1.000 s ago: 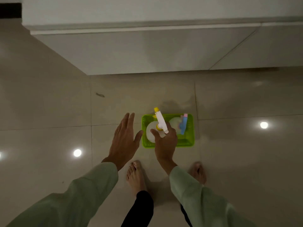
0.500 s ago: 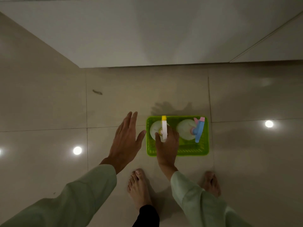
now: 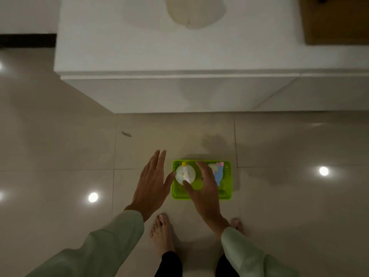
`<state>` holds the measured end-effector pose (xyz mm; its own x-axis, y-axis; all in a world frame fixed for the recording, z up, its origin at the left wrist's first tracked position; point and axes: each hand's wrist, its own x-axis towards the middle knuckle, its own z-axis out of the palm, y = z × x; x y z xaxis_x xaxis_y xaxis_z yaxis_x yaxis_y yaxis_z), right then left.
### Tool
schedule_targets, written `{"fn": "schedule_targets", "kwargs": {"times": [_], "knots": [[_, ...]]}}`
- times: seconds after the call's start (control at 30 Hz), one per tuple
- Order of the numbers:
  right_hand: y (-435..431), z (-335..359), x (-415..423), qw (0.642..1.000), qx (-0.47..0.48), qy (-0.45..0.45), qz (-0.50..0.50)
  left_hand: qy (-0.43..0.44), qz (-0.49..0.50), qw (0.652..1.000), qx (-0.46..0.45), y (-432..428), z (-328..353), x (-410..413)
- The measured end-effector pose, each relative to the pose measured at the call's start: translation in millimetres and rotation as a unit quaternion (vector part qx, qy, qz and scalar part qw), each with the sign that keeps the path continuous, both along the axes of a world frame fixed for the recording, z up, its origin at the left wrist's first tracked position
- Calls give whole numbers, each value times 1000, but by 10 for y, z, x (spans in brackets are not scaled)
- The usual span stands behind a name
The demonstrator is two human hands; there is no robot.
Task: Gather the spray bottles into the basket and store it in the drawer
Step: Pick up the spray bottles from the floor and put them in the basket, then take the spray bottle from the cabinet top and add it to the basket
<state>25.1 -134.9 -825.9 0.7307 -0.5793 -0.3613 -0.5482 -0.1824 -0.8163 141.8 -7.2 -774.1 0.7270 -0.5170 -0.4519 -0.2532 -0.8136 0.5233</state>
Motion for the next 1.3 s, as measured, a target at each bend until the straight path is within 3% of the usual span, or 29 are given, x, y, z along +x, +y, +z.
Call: {"fn": "schedule_targets", "kwargs": {"times": [0.33, 0.53, 0.93, 1.3], "knots": [[-924, 1984, 748, 992, -43, -117, 7, -100, 49, 992, -52, -555, 1812, 560], [-1328, 2594, 1665, 993, -36, -112, 12, -155, 55, 982, -90, -887, 2209, 1276], [-1640, 2352, 3617, 998, -30, 34, -50, -110, 1, 987, -115, -1181, 1794, 2996], [-1762, 2158, 4366, 977, 130, 160, -53, -76, -6, 991, -114, -1045, 1491, 3560]]}}
